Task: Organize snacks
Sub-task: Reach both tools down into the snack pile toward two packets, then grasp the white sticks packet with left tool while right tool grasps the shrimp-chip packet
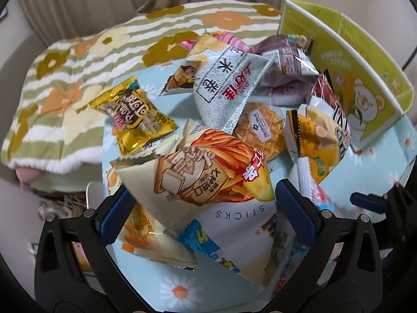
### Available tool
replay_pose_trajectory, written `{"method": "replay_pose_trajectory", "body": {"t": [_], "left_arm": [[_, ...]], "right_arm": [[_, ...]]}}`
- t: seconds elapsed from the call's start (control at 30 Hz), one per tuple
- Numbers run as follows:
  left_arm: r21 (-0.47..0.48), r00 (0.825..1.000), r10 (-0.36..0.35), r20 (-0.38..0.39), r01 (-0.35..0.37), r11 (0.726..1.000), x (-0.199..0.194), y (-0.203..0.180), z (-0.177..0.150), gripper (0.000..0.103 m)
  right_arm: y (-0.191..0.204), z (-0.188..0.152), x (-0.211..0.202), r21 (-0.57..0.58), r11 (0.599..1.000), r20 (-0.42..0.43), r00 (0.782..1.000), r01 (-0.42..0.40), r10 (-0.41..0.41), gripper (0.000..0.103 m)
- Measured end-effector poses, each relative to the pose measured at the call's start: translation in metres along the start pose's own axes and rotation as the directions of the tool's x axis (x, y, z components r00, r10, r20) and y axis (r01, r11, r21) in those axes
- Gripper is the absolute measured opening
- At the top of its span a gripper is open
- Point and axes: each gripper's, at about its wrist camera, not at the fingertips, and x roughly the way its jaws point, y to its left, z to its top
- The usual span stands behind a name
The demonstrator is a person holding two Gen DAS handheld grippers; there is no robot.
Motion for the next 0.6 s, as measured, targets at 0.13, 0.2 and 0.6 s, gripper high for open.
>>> {"method": "replay_pose_trajectory", "body": {"t": [0.13,0.2,0.6], "left_arm": [[0.063,0.999,0.033,0.001,-0.033,0.997,0.003,-0.006,-0.002,0.096],[0.092,0.999,0.041,0.005,-0.042,0.995,0.003,-0.011,-0.005,0.091],[0.130,0.997,0.042,0.063,-0.049,0.990,-0.018,-0.016,-0.010,0.067]], "right_arm": [[0.001,0.006,0.007,-0.023,1.000,-0.006,1.000,0.000,0.000,0.103],[0.002,0.010,0.010,-0.038,0.999,-0.004,1.000,0.008,-0.008,0.103],[0.022,0.037,0.029,-0.076,0.997,0.015,1.000,0.023,-0.022,0.097]]}}
